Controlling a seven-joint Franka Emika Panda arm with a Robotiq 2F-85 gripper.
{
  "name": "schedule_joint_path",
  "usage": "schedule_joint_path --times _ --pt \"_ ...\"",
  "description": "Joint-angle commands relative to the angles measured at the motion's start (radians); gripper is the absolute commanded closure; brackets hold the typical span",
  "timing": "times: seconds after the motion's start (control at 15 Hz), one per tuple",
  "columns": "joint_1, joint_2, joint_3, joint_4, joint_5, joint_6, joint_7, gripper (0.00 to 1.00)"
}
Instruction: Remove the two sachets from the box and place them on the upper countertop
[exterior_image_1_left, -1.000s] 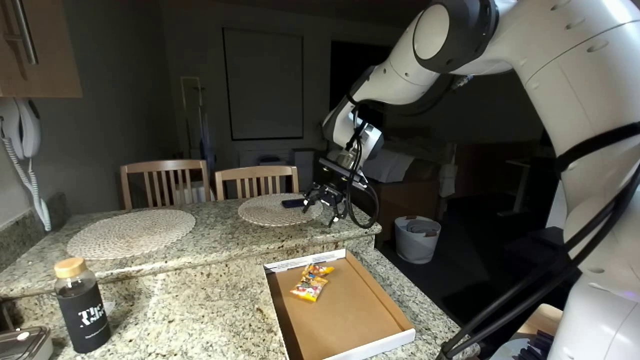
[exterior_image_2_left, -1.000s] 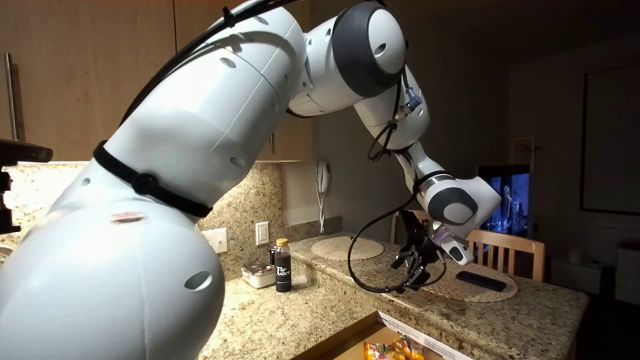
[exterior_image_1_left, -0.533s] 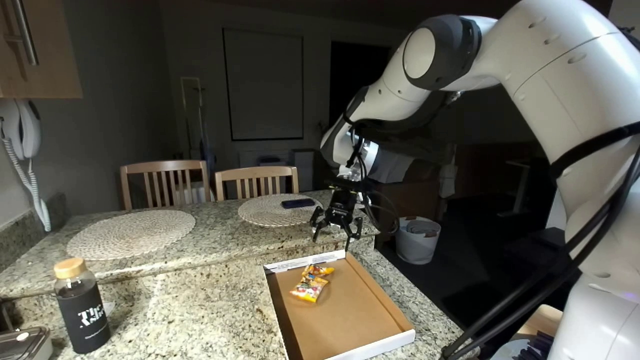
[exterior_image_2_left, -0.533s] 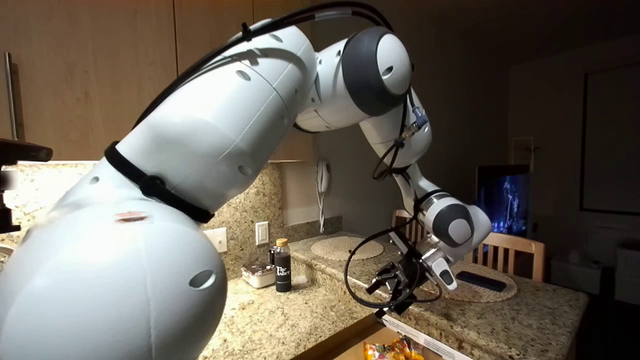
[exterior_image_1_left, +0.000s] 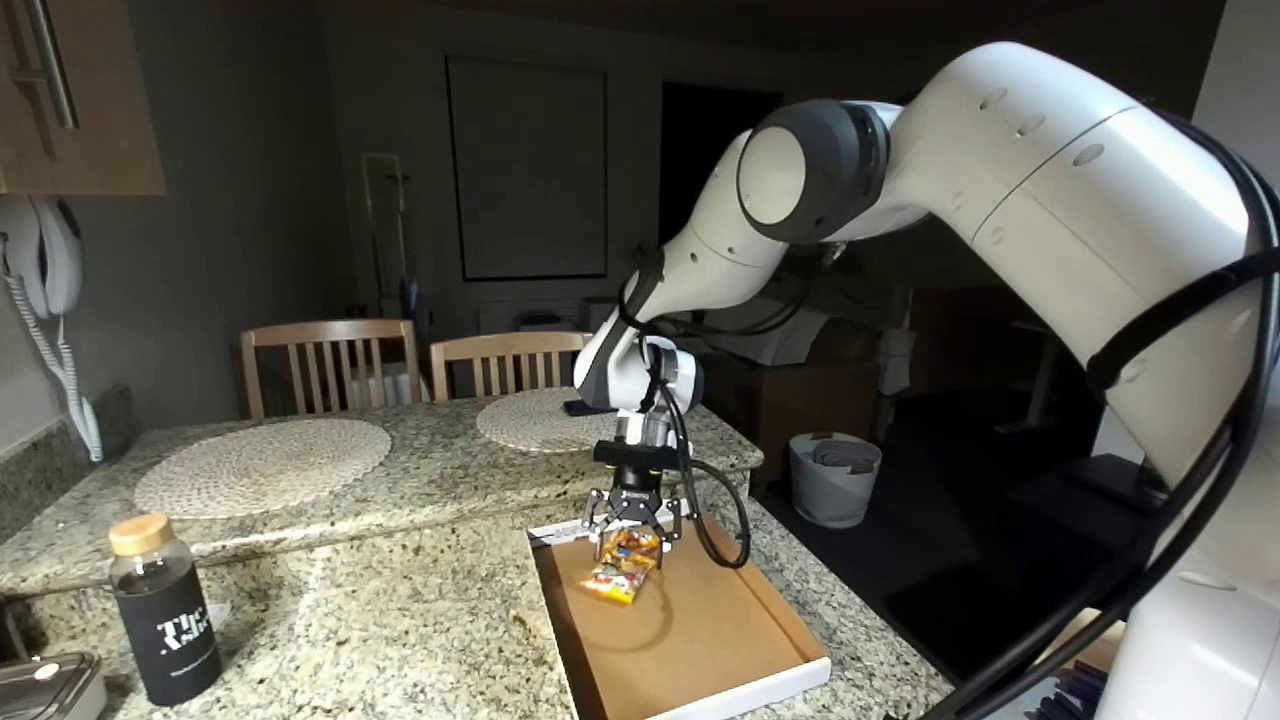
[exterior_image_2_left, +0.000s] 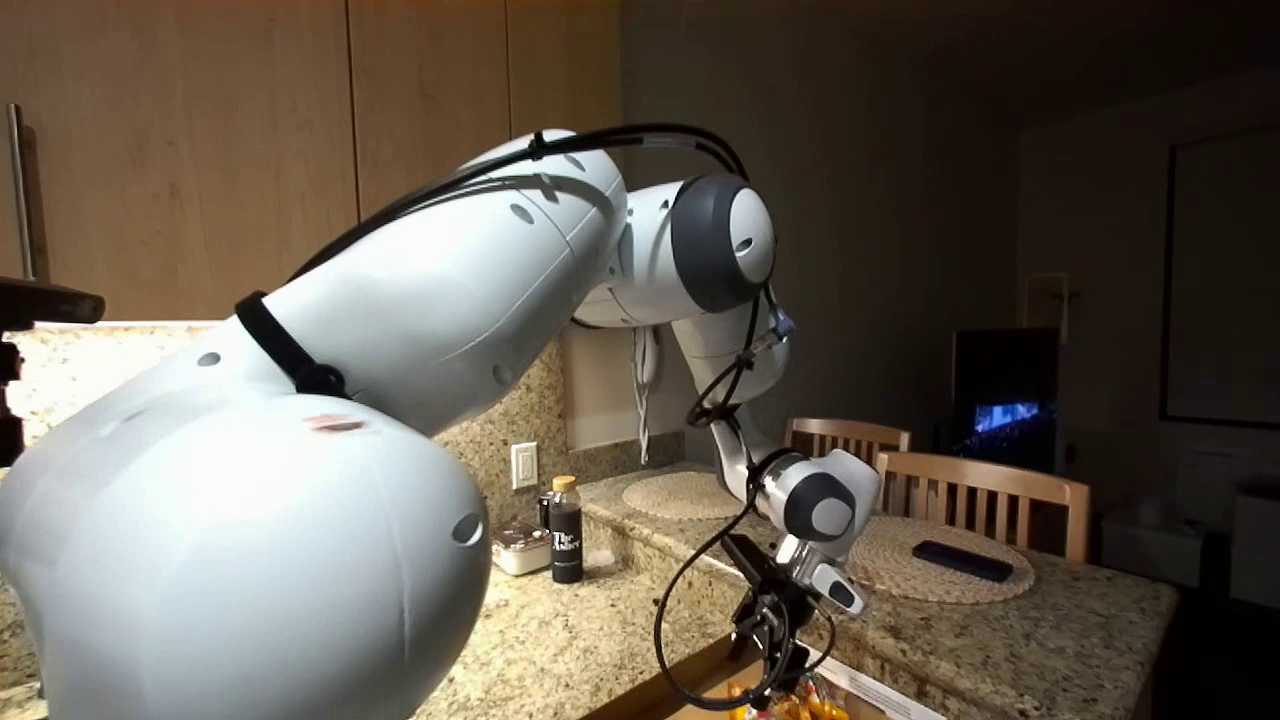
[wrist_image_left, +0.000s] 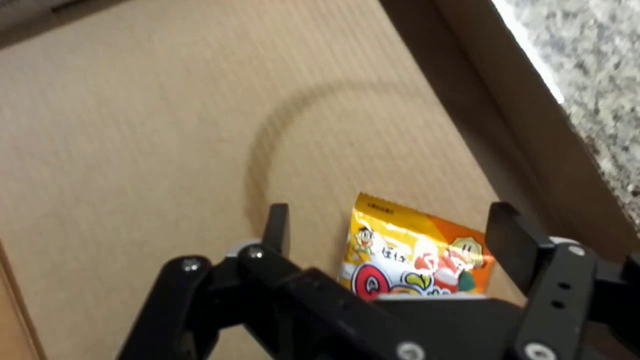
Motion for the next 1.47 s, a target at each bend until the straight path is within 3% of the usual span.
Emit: schedule_joint_path --times 0.0,0.33,0.47,0.53,0.6,1.27,1.4 --pt "0.017 0.008 -0.004 -0.019 -0.056 0.218 0.035 0.0" --pt "0.026 0.028 -0.015 -0.023 -0.096 0.415 0.073 0.0" --pt "0.031 0.041 -0.023 -0.016 -0.111 0.427 0.09 0.0" --pt "0.034 0.048 -0.028 -0.012 -0.12 0.417 0.101 0.24" --pt "0.037 0.054 -0.032 -0.009 -0.131 0.41 0.116 0.26" --pt "0.036 0.059 -0.039 -0.006 -0.157 0.378 0.17 0.92" --pt "0.036 0.055 -0.039 -0.007 -0.155 0.372 0.18 0.98"
